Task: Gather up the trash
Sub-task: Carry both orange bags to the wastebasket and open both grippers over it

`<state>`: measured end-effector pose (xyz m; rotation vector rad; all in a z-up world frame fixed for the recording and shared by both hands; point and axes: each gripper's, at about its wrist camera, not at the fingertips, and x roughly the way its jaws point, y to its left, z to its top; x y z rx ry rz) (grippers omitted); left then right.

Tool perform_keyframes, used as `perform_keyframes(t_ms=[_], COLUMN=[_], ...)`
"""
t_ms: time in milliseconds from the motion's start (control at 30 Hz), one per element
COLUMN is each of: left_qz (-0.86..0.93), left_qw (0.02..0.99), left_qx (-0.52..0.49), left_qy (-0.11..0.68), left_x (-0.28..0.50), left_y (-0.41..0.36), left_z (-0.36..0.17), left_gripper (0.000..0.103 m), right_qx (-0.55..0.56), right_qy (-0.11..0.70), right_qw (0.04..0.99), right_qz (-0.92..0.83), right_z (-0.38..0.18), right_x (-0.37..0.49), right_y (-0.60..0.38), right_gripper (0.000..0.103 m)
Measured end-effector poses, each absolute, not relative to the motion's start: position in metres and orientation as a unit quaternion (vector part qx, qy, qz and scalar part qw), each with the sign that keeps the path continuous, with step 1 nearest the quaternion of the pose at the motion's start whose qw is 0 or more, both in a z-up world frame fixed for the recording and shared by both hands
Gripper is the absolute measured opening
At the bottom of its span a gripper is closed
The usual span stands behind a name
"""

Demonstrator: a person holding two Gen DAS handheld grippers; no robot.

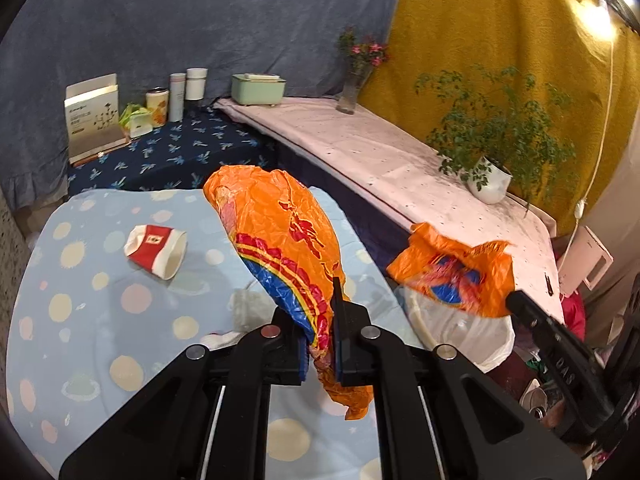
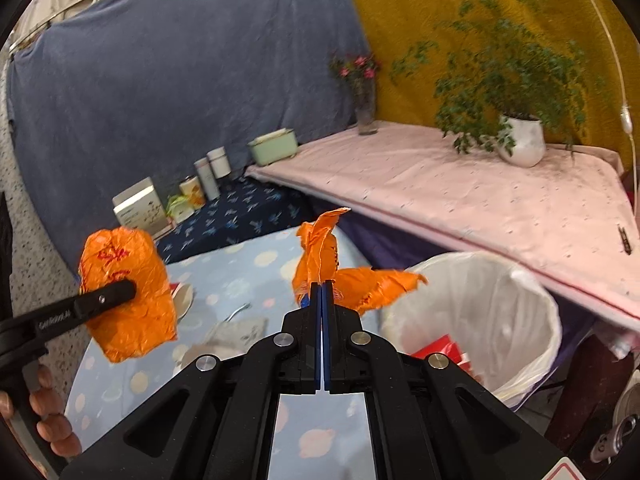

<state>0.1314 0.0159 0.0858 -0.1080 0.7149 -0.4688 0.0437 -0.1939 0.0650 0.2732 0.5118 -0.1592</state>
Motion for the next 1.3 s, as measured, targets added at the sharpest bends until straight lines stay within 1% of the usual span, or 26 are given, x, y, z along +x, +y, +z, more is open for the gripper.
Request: perform_keyframes(t_ms=[167,400,667,967,1033,1100,1233,1300], left_qz=[-0.254,-0.286,-0.326,-0.343,-0.344,-0.345,-0.346,-0.349], left_qw=[0.902,0.892,0.870,0.858,0.856,0.855,0.852,0.849], left_qx=[-0.033,-0.008,0.008,0.024,0.027,0.030,0.035,0.038], left_qy=[0.346,0.351,0.370,0.383,0.385,0.386,0.391,0.395], left_x=[0.125,0.118,0.115,0.114,0.113,0.113,0.114,0.115], left_y=[-0.020,-0.067,-0.116,-0.150,-0.155,-0.159,-0.167,-0.172], left_z=[0.092,0.090,0.077,0.062,0.059,0.057,0.052,0.049], left_gripper=[0.008,0.008,0.008,0.008,0.008,0.008,0.008,0.008], right_qx=[0.128,0.134,0.149,0.154,0.152,0.147,0.149,0.151], right_qy=[0.237,0.233,0.242,0.268,0.272,0.274,0.276,0.276], right_qw=[0.957,0.954,0.947,0.936,0.934,0.933,0.933,0.932], right_qz=[-0.105,-0.130,-0.152,-0.169,-0.172,-0.179,-0.178,-0.179], right_z=[0.081,0.085,0.073,0.051,0.047,0.045,0.039,0.037], right_x=[0.042,0.033,0.027,0.036,0.039,0.041,0.041,0.040], right_y=[-0.224,-0.261,-0.295,-0.323,-0.325,-0.327,-0.330,-0.332], right_gripper=[0.001,0.001,0.001,0.001,0.003,0.008,0.012,0.019])
